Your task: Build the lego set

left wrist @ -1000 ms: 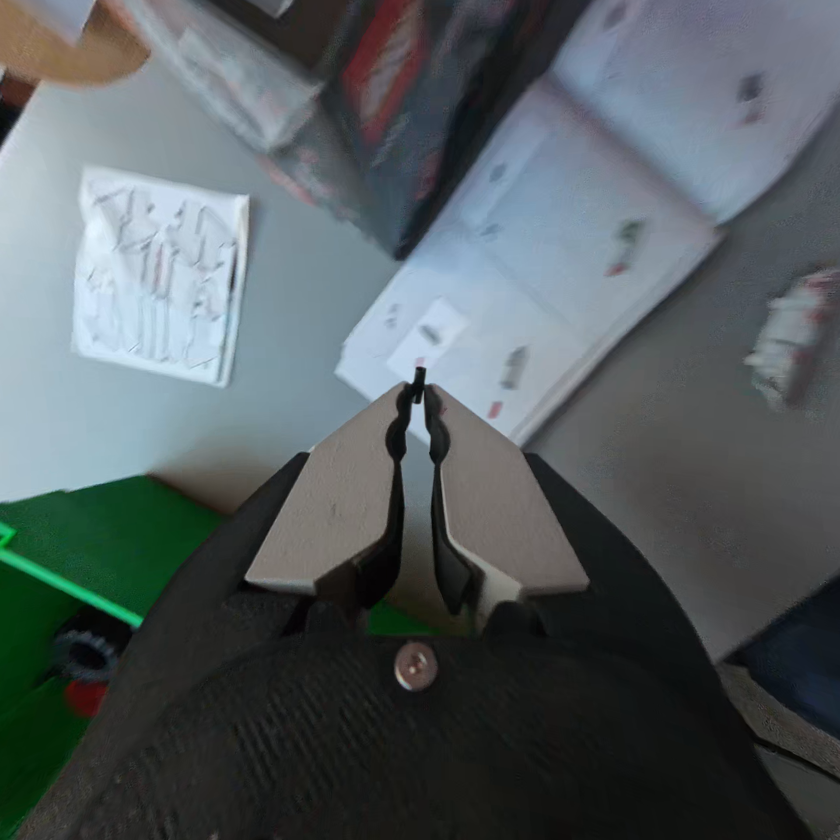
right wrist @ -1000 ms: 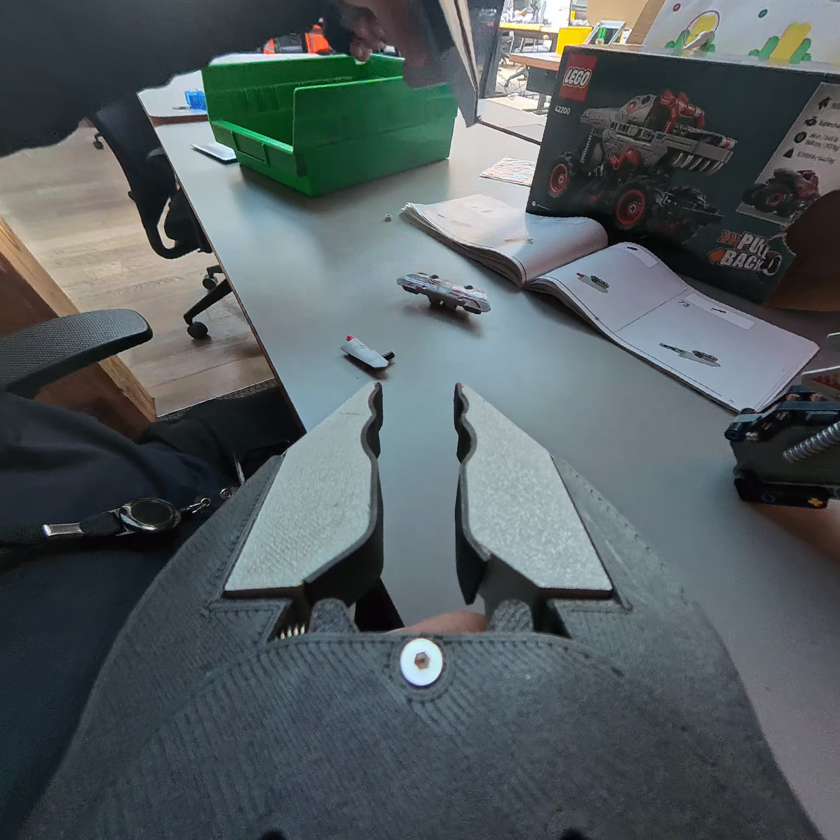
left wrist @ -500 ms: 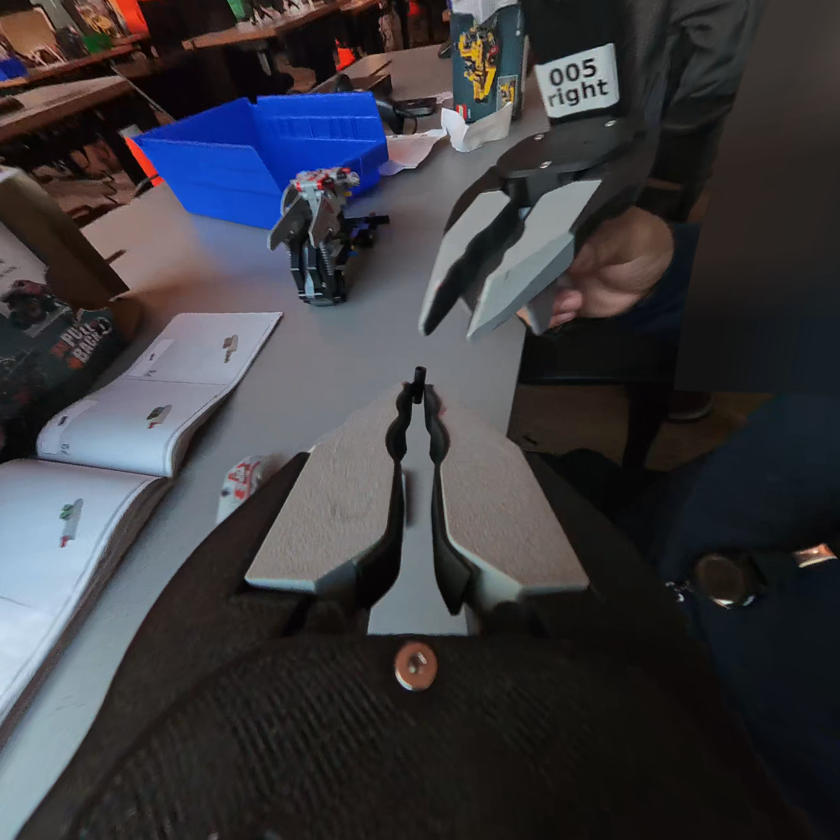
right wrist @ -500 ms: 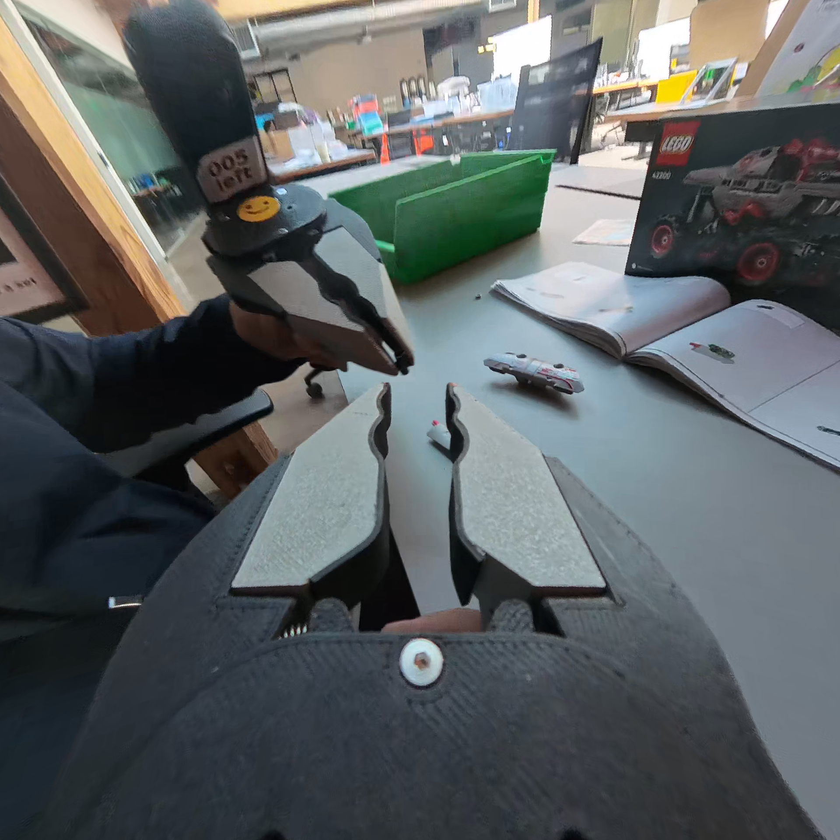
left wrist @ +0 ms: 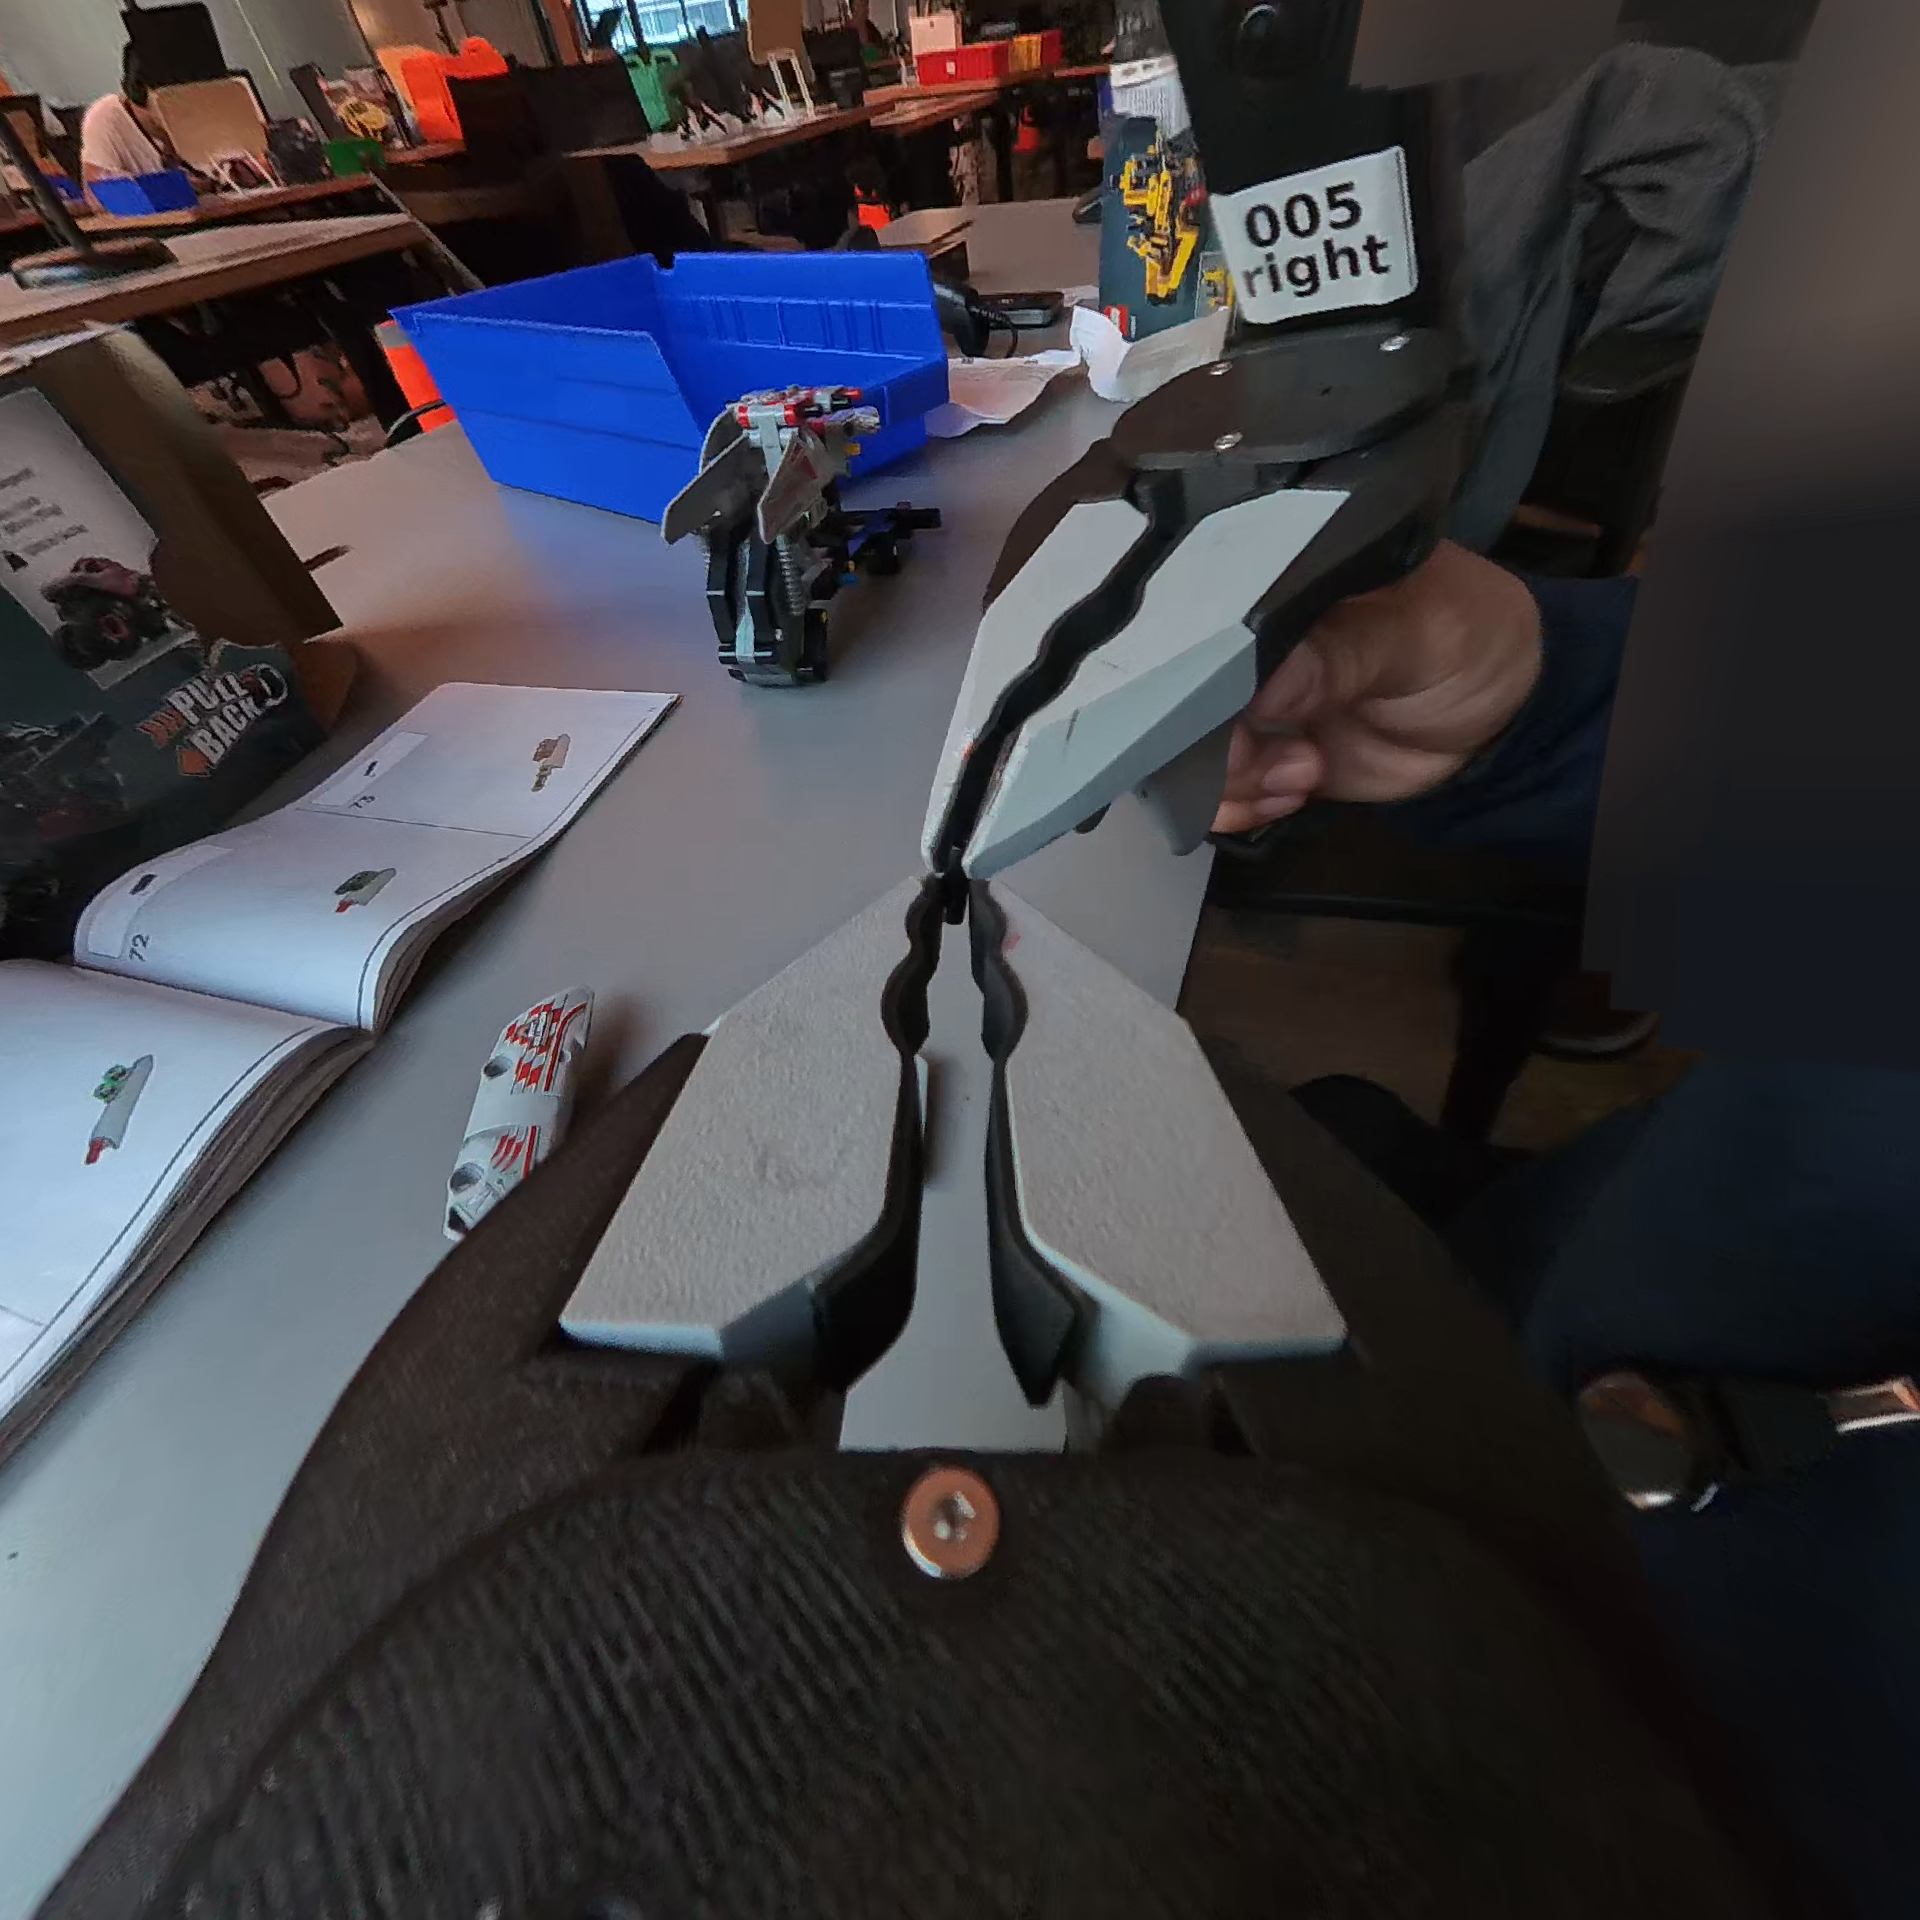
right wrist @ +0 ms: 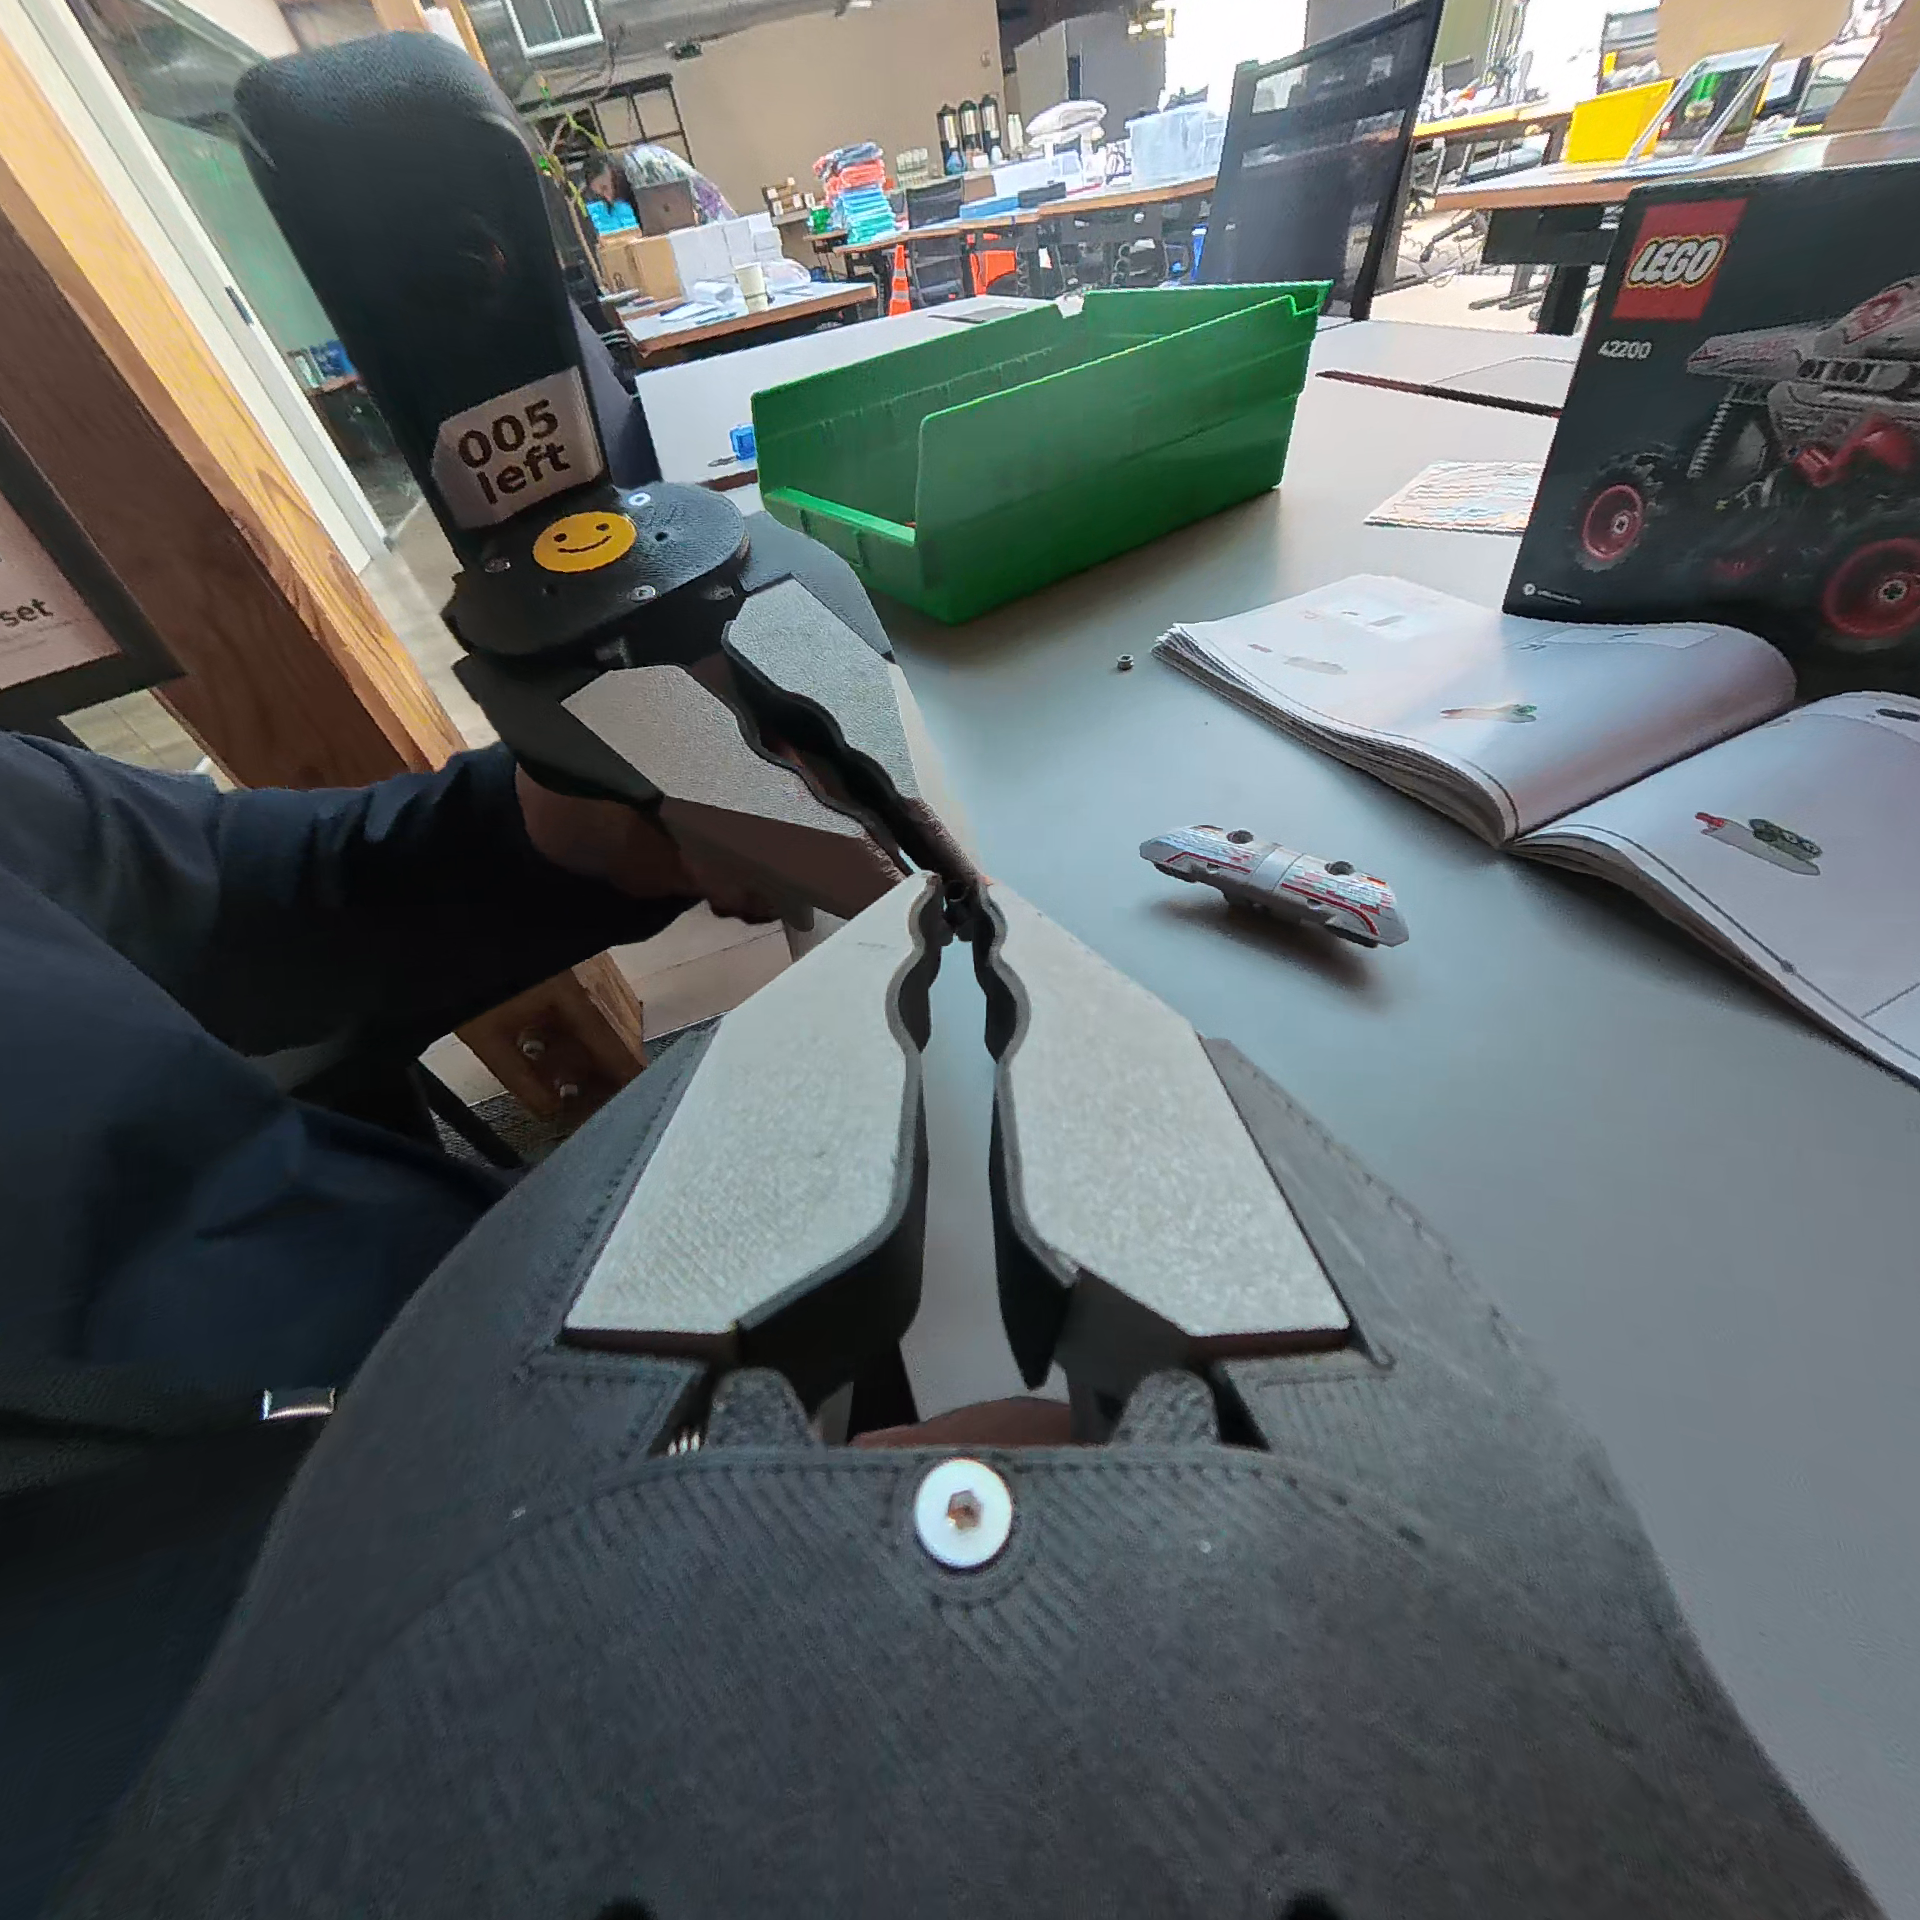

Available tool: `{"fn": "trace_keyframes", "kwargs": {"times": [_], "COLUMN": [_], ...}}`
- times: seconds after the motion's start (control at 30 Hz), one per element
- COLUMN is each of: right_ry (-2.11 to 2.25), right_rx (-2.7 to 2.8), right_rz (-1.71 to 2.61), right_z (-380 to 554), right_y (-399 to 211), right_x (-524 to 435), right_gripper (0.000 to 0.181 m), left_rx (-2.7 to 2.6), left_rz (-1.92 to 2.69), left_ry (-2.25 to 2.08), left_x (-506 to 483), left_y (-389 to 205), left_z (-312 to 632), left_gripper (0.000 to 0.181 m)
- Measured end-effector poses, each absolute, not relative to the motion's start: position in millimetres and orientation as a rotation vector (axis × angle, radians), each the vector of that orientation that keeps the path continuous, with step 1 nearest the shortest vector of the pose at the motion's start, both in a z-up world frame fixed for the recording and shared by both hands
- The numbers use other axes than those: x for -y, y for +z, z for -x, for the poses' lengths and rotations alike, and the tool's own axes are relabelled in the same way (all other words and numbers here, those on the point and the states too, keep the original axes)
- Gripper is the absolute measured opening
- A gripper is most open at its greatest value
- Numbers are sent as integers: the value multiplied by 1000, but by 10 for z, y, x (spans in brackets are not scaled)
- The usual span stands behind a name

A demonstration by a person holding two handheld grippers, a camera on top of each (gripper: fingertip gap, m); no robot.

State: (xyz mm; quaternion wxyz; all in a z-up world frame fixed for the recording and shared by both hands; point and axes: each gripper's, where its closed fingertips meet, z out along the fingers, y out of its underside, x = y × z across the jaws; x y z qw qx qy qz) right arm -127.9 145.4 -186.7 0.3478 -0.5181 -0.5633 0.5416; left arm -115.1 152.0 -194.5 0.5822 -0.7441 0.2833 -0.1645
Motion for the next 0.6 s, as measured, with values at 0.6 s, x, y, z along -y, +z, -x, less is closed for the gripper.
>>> {"fn": "trace_keyframes", "kwargs": {"times": [0.6], "right_ry": [1379], "right_rx": [1428], "right_rz": [1677], "right_z": [1150], "right_y": [-2200], "right_x": [-1761], "right_gripper": [0], "left_rx": [-648], "left_rz": [2322], "left_ry": [-755], "left_x": [-1531], "left_y": [-2621], "left_z": [1459], "left_gripper": [28]}}
